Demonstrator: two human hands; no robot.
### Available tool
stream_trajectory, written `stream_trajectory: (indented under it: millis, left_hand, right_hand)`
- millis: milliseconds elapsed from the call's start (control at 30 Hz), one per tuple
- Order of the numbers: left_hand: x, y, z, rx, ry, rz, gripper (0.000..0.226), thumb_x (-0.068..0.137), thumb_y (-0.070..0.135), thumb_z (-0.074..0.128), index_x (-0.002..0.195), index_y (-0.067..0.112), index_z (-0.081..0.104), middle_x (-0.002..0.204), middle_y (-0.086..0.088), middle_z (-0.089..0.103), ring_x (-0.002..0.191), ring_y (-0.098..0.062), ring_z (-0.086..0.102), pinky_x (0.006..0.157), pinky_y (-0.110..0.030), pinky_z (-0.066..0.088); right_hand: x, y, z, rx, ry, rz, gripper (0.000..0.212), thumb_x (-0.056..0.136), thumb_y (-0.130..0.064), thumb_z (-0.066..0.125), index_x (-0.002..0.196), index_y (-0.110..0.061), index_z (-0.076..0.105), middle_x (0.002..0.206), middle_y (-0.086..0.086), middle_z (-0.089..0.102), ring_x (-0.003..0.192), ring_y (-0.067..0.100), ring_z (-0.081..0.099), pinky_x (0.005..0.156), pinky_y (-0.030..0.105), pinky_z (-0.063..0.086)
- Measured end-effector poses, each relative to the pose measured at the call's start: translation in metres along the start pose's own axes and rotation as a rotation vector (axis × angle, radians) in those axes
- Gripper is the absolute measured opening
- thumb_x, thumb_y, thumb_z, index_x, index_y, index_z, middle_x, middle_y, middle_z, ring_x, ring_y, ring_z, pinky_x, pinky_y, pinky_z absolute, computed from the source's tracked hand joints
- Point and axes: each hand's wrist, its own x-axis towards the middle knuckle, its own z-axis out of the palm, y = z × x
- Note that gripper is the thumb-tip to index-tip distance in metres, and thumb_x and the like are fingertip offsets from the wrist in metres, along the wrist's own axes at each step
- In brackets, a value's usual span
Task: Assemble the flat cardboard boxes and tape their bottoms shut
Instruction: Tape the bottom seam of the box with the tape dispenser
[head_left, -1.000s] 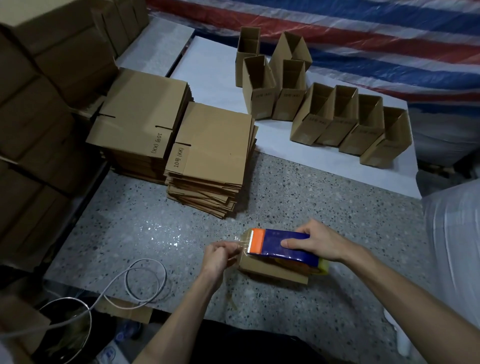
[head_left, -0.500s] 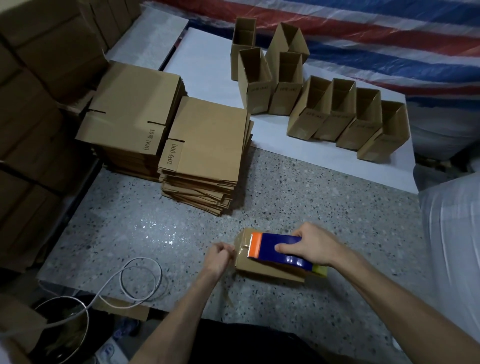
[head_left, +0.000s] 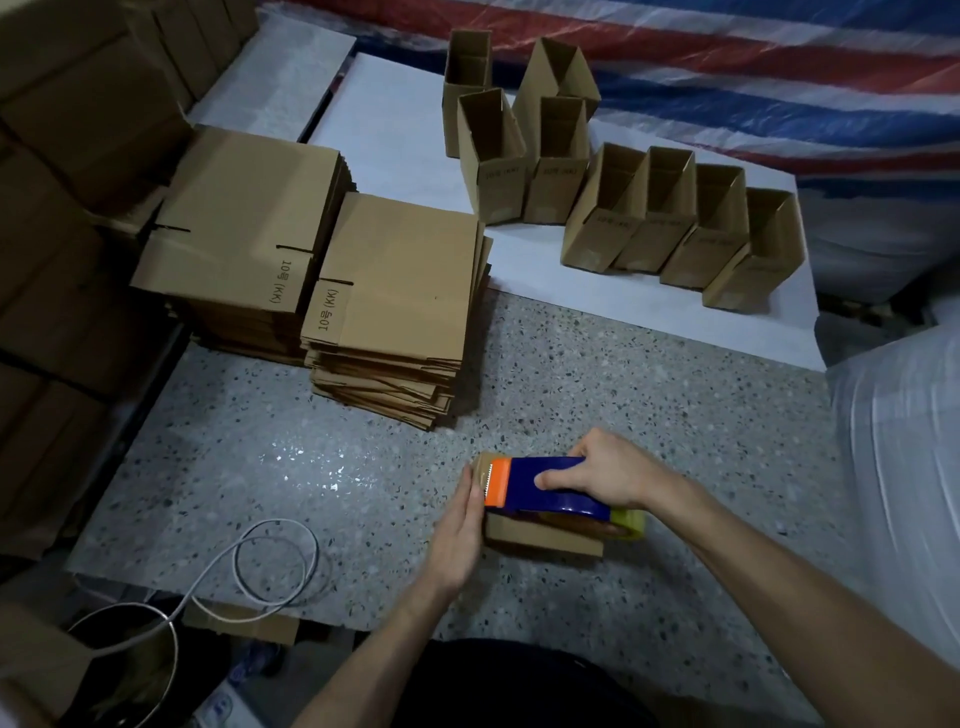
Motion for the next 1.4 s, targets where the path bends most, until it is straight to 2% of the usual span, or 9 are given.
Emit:
stream_trajectory:
  millis: [133, 200, 400, 533, 633, 733, 1100, 1267, 1400]
  left_hand:
    - [0.011, 0.007, -0.024, 0.067, -0.16, -0.119, 0.059, 0.101, 0.065, 0.02, 0.14, 0.036, 0.054, 0.148, -0.001, 0.052, 0.138, -0.019, 0.046, 0.117, -0.039, 0.032]
    - [0.016, 0.012, -0.038, 0.064, -0.204, -0.073, 0.045, 0.104, 0.054, 0.036, 0.148, 0.043, 0.04, 0.157, 0.005, 0.038, 0.141, -0.017, 0.043, 0.116, -0.037, 0.033]
    - [0.033, 0.027, -0.069, 0.28, -0.525, 0.1, 0.112, 0.075, 0.017, 0.081, 0.157, 0.044, 0.009, 0.164, 0.011, 0.011, 0.143, -0.013, 0.027, 0.103, -0.025, 0.045]
    - [0.048, 0.044, -0.064, 0.545, -0.516, 0.136, 0.121, 0.061, 0.034, 0.095, 0.154, 0.045, 0.018, 0.158, 0.013, 0.029, 0.138, -0.015, 0.038, 0.106, -0.03, 0.044]
    - [0.05, 0.049, -0.065, 0.581, -0.476, 0.11, 0.104, 0.053, 0.049, 0.094, 0.124, 0.078, 0.024, 0.13, 0.034, 0.04, 0.105, -0.005, 0.052, 0.077, -0.018, 0.042]
    - [0.047, 0.048, -0.067, 0.541, -0.461, 0.123, 0.098, 0.053, 0.056, 0.092, 0.114, 0.087, 0.022, 0.117, 0.045, 0.037, 0.1, 0.006, 0.048, 0.074, -0.013, 0.037]
    - [0.047, 0.041, -0.066, 0.462, -0.462, 0.081, 0.099, 0.056, 0.049, 0.095, 0.131, 0.066, 0.033, 0.117, 0.009, 0.058, 0.078, -0.012, 0.065, 0.063, -0.011, 0.046]
    - [0.047, 0.044, -0.061, 0.44, -0.516, 0.032, 0.095, 0.063, 0.043, 0.092, 0.136, 0.051, 0.031, 0.133, 0.01, 0.049, 0.096, -0.009, 0.066, 0.074, -0.023, 0.056]
    - [0.036, 0.042, -0.03, 0.415, -0.362, -0.191, 0.086, 0.064, 0.078, 0.071, 0.135, 0.04, 0.04, 0.134, 0.003, 0.05, 0.114, -0.021, 0.054, 0.086, -0.04, 0.051]
  right_hand:
    - [0.003, 0.002, -0.001, 0.008, -0.008, -0.007, 0.061, 0.073, -0.069, 0.072, 0.076, -0.007, 0.075, 0.067, 0.007, 0.072, 0.058, 0.02, 0.065, 0.057, 0.03, 0.043]
    - [0.004, 0.002, -0.003, 0.019, -0.021, 0.0, 0.063, 0.072, -0.069, 0.072, 0.077, -0.007, 0.075, 0.069, 0.009, 0.072, 0.057, 0.017, 0.062, 0.058, 0.031, 0.043]
    - [0.004, 0.0, -0.006, 0.032, -0.048, 0.007, 0.06, 0.073, -0.069, 0.072, 0.079, -0.009, 0.075, 0.071, 0.008, 0.073, 0.057, 0.015, 0.061, 0.059, 0.03, 0.044]
    - [0.003, -0.006, -0.008, 0.004, -0.041, 0.011, 0.06, 0.072, -0.067, 0.074, 0.076, -0.008, 0.073, 0.062, 0.003, 0.066, 0.055, 0.017, 0.057, 0.057, 0.03, 0.039]
    - [0.0, -0.004, -0.013, 0.014, -0.06, 0.007, 0.058, 0.074, -0.065, 0.074, 0.077, -0.007, 0.074, 0.071, 0.011, 0.071, 0.059, 0.018, 0.058, 0.058, 0.031, 0.04]
    - [-0.007, 0.004, -0.011, 0.001, -0.055, 0.004, 0.059, 0.073, -0.07, 0.071, 0.079, -0.011, 0.07, 0.071, 0.006, 0.071, 0.061, 0.018, 0.061, 0.06, 0.031, 0.044]
    - [-0.052, 0.13, -0.038, 0.108, -0.069, 0.15, 0.05, 0.071, -0.067, 0.076, 0.048, -0.024, 0.064, 0.049, -0.004, 0.058, 0.044, 0.008, 0.05, 0.045, 0.022, 0.031]
    - [-0.051, 0.141, -0.027, 0.084, -0.018, 0.196, 0.054, 0.066, -0.069, 0.076, 0.057, -0.017, 0.066, 0.051, -0.005, 0.064, 0.044, 0.007, 0.054, 0.052, 0.025, 0.035]
    - [-0.055, 0.145, -0.043, 0.051, -0.02, 0.194, 0.047, 0.071, -0.065, 0.076, 0.071, -0.018, 0.076, 0.063, -0.003, 0.071, 0.05, 0.007, 0.06, 0.052, 0.023, 0.039]
